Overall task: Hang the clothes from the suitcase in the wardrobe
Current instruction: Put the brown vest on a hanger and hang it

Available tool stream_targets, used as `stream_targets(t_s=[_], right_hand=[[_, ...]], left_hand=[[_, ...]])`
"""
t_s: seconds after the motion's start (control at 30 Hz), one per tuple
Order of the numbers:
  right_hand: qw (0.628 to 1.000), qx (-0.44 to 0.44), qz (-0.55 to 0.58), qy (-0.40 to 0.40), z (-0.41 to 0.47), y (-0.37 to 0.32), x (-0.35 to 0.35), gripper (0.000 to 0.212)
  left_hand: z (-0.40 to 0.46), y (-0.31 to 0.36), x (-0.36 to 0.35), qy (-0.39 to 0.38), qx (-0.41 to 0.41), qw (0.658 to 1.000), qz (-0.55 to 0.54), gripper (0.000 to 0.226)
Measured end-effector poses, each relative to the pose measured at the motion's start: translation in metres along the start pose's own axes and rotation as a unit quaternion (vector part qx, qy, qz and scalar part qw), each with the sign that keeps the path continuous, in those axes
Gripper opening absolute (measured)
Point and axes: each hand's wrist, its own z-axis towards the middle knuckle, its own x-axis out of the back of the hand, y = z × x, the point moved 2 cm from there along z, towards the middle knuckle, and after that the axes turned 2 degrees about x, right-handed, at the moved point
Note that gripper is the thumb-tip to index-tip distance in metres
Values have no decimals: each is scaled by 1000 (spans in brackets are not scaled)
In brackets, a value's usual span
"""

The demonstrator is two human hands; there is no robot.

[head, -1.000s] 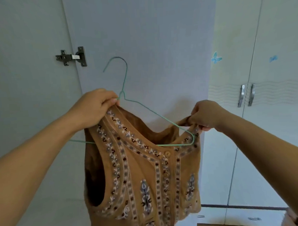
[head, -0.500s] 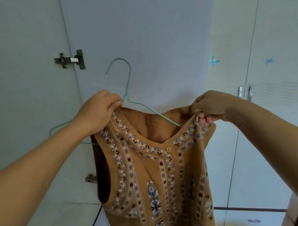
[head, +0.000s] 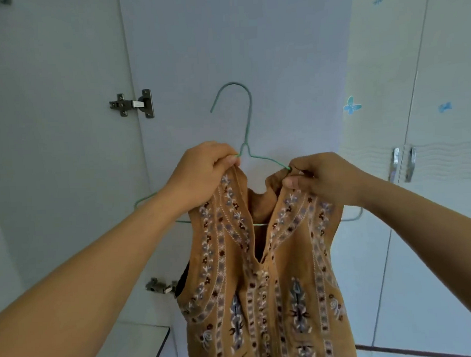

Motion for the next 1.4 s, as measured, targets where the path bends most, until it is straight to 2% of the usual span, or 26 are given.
stream_targets(t_s=[0.13,0.23,0.4,0.47,0.53,0.6,0.7,0.77,0.83,0.97,1.1,1.27,1.33,1.4], right_hand=[[992,-7,76,104,10,-11,-1,35],[978,-29,82,189,13,-3,16,35],[973,-46,106,199,21,7,37,28],[968,-43,111,222,32,0,33,29],[959,-34,115,255,42,-12,31,32],[964,-5,137,229,48,-20,32,31],[988,20,124,85,46,-19,42,30],[995,10,93,23,48,-15,46,31],[994,10,111,21,55,-16,45,36],[989,11,133,68,76,-36,37,44],[988,1,94,125,100,-53,20,49],[958,11,-37,284,136,-90,-6,50],[950,5,-74,302,152,-102,-17,48],[947,-2,-92,308,171,-115,-28,47]], left_hand=[[4,11,0,0,-35,999,3,24],[1,-12,24,8,-2,999,40,20],[-12,-69,66,-53,117,985,115,14],[-11,-70,67,-32,119,982,141,14],[-6,-61,68,26,99,984,145,18],[-1,-55,79,97,84,983,134,22],[7,-72,113,164,87,977,101,22],[11,-90,136,163,105,976,98,23],[14,-102,149,152,107,976,110,22],[16,-113,169,145,100,976,131,22],[11,-132,190,148,121,969,158,22],[18,-165,196,161,224,948,159,26],[19,-174,193,133,280,943,118,43],[23,-185,192,106,308,941,96,49]])
